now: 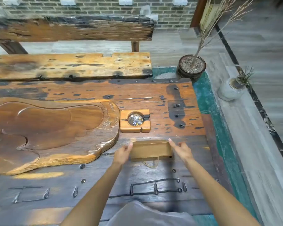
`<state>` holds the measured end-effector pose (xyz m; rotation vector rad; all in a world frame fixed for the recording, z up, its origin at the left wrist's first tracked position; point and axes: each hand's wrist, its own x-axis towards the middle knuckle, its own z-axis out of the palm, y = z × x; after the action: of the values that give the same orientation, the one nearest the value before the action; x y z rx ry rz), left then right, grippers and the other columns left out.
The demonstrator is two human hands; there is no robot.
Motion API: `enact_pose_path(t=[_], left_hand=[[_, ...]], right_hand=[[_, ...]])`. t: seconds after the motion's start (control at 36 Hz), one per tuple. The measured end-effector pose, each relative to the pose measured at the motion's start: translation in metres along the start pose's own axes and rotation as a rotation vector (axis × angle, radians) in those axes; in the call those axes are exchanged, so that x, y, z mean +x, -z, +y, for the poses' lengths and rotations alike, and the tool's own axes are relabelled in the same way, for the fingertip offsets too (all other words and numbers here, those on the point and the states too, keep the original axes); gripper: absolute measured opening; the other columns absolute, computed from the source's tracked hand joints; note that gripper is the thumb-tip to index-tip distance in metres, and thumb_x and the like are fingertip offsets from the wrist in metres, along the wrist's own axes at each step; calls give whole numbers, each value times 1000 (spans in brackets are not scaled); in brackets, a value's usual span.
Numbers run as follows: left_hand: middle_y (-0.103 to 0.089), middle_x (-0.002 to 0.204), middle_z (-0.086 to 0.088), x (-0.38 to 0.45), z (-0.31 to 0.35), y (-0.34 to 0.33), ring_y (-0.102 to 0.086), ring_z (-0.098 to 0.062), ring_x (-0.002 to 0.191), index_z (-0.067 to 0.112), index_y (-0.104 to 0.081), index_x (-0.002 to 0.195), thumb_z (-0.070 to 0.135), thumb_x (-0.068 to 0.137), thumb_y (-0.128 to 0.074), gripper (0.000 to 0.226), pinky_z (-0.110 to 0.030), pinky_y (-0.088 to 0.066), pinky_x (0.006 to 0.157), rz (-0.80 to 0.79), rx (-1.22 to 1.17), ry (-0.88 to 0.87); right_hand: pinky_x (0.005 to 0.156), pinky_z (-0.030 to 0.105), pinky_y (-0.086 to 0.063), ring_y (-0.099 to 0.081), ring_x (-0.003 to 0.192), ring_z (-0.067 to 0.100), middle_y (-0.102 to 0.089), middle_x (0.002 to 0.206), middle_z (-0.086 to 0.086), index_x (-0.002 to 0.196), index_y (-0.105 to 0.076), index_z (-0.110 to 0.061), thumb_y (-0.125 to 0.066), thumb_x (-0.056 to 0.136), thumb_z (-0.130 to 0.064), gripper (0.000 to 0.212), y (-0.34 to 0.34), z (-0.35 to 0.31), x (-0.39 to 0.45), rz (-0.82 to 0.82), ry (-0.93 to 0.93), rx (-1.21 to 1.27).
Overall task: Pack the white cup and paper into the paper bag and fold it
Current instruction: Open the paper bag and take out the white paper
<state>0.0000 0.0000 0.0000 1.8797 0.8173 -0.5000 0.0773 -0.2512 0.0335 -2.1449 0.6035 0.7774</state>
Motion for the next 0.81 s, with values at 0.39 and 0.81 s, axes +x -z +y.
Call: enact_pose_path(t=[0.39,0.81], left_hand=[[-62,70,-5,4,-2,-11,-59,-25,72,14,-56,68,54,94,-49,49,-34,-44,69,63,-32,30],[-54,66,3,-9,-3,-4,-55,-16,71,16,-54,119,14,90,-66,32,-30,-45,70,31,-165,-5]], right_hand=[[78,32,-39,-59,94,26,-63,89,5,81,-55,-12,-57,89,-59,48,-13,1,12,-12,12,48],[103,38,-41,-50,128,28,-54,138,6,143,-40,-32,-78,72,-54,83,5,-3,-18,-218,267,-420]])
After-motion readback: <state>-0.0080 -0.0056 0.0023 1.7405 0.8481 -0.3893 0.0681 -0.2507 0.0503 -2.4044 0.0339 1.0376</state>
